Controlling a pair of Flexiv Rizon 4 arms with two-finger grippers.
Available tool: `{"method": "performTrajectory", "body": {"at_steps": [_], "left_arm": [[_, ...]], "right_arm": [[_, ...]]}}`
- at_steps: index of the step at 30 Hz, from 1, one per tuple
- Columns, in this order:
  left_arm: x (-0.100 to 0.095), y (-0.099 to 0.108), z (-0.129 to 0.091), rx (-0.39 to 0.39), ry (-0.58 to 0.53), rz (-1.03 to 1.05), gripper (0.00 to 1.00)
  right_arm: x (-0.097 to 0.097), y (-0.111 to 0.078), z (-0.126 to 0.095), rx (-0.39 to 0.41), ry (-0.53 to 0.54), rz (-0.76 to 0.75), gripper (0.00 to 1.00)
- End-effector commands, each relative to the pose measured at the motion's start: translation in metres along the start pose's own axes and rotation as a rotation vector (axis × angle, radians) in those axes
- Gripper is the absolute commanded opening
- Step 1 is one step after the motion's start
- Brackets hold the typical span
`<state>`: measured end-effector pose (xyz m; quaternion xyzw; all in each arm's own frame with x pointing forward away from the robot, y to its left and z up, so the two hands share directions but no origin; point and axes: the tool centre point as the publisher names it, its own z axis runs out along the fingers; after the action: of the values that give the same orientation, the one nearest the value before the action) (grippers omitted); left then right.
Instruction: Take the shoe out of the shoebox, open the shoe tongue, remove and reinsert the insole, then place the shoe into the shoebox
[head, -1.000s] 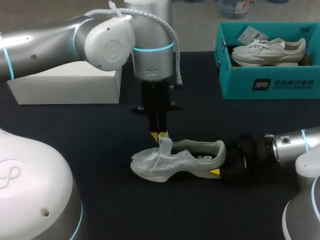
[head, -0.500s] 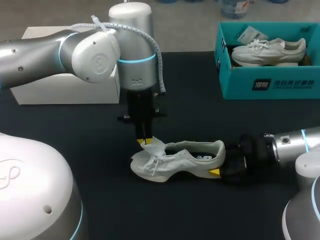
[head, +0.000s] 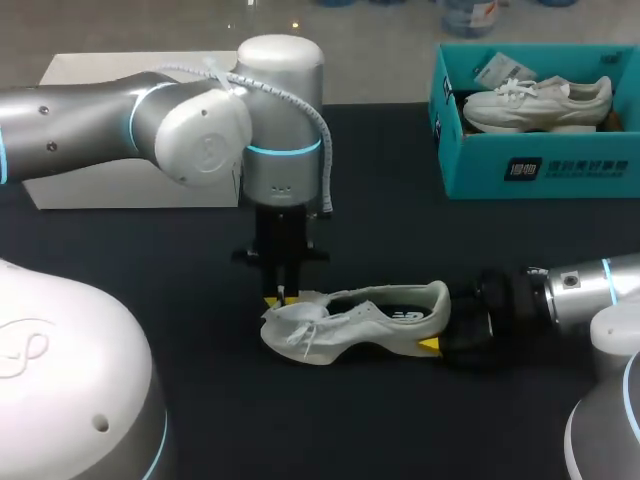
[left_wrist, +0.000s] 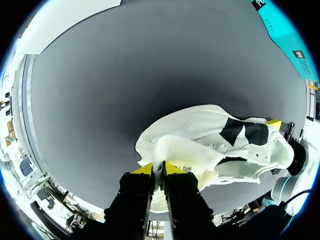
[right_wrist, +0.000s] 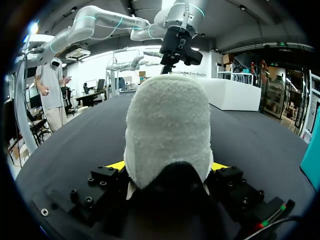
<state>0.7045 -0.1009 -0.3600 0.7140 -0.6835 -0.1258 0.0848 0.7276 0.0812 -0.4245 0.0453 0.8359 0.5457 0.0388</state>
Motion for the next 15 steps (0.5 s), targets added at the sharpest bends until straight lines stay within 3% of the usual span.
{"method": "performTrajectory", "body": {"at_steps": [1, 2, 3, 4, 15], "left_arm": [[0.006, -0.002, 0.008, -0.001, -0.019, 0.000, 0.31], [0.007, -0.001, 0.007, -0.002, -0.020, 0.005, 0.37], [0.007, -0.001, 0.005, -0.001, -0.019, 0.006, 0.76], [0.007, -0.001, 0.003, 0.003, -0.015, 0.006, 0.98], [-0.005, -0.005, -0.011, 0.042, -0.012, -0.020, 1.00]], "right_arm": [[0.000, -0.002, 0.004, 0.005, 0.000, 0.001, 0.00], [0.000, -0.002, 0.004, 0.005, 0.000, 0.001, 0.00], [0.000, -0.002, 0.004, 0.005, 0.000, 0.001, 0.00], [0.000, -0.002, 0.004, 0.005, 0.000, 0.001, 0.00], [0.000, -0.002, 0.004, 0.005, 0.000, 0.001, 0.00]]}}
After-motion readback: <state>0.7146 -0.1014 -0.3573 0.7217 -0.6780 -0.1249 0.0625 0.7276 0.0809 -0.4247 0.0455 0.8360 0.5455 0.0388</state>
